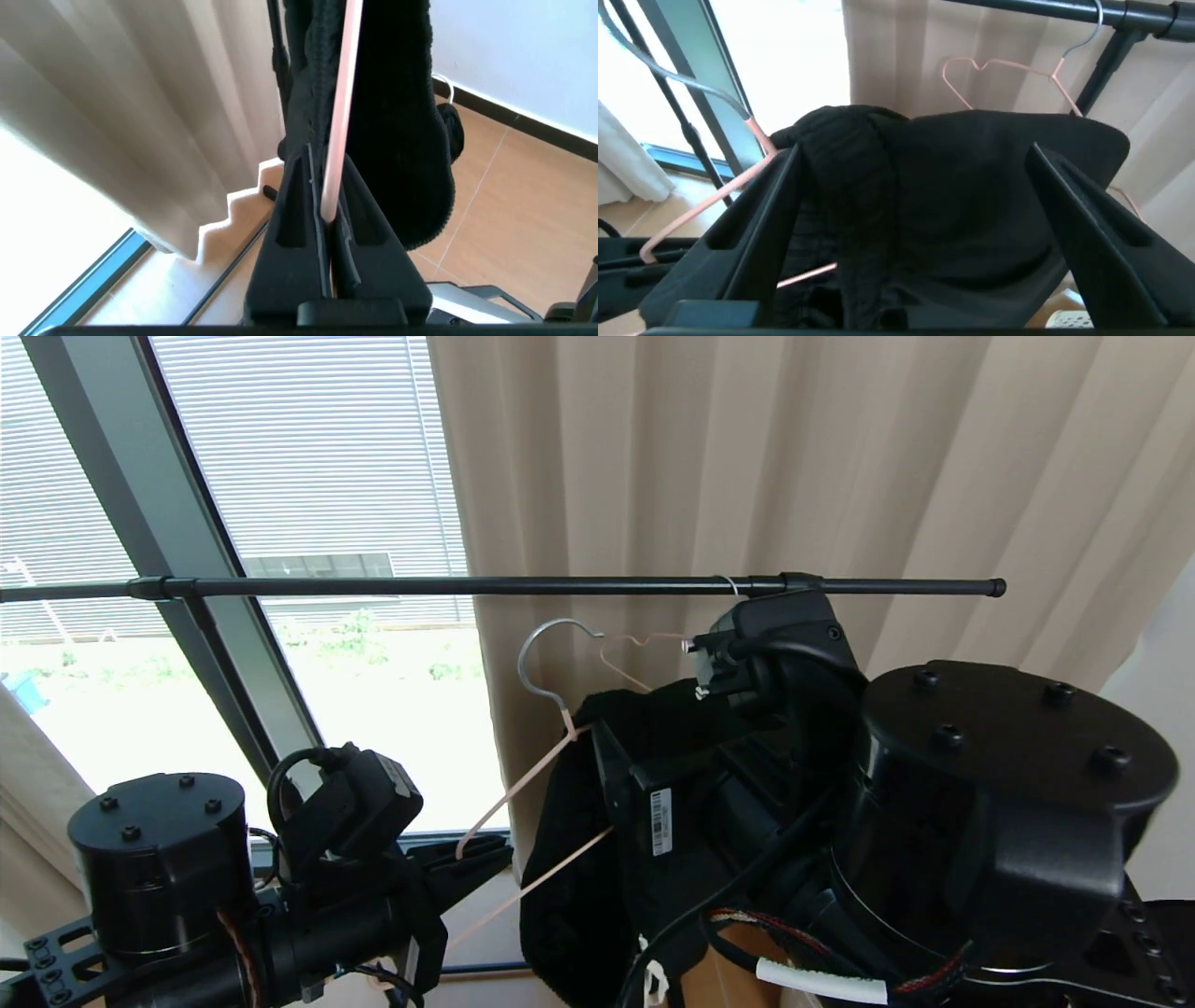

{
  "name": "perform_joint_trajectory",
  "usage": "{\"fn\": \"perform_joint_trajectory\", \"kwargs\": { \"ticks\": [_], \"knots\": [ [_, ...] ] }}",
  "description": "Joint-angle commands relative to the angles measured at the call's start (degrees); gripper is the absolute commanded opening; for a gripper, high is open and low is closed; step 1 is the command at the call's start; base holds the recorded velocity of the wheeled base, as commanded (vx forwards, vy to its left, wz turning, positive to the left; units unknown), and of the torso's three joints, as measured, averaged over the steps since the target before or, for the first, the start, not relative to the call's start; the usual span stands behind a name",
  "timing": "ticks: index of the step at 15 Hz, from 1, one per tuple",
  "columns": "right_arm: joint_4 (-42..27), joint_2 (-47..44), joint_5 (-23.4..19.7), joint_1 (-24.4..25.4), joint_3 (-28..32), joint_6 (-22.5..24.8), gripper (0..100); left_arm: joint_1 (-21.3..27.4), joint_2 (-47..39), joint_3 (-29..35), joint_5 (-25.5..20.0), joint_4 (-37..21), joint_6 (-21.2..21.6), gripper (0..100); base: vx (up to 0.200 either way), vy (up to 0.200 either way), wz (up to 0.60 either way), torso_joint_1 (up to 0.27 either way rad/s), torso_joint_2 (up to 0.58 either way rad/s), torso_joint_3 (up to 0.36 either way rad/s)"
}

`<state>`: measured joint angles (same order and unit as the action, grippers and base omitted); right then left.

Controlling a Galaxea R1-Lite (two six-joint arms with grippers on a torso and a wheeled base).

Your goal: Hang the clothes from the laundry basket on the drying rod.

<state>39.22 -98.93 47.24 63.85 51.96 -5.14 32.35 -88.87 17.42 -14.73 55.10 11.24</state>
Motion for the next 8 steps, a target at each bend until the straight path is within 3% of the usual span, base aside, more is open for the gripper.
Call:
{"fn": "perform_joint_trajectory", "kwargs": {
  "ticks": [1, 6, 8],
  "knots": [
    [0.16, 0.49, -0.74, 0.22, -0.36, 0.13, 100, -0.36, -0.52, -0.37, -0.04, 1.68, -0.08, 0, 0.0, 0.0, 0.0, 0.0, 0.0, 0.0],
    [0.16, 1.72, -3.03, 0.22, -2.21, 0.22, 100, -0.8, -1.22, -0.55, -0.22, 2.64, 0.01, 0, 0.0, 0.0, 0.0, 0.0, 0.0, 0.0],
    [-0.02, 4.0, -7.69, -0.22, -4.67, 0.31, 100, -2.03, -0.87, -1.42, -1.8, 2.82, 0.1, 0, 0.0, 0.0, 0.0, 0.0, 0.0, 0.0]
  ]
}}
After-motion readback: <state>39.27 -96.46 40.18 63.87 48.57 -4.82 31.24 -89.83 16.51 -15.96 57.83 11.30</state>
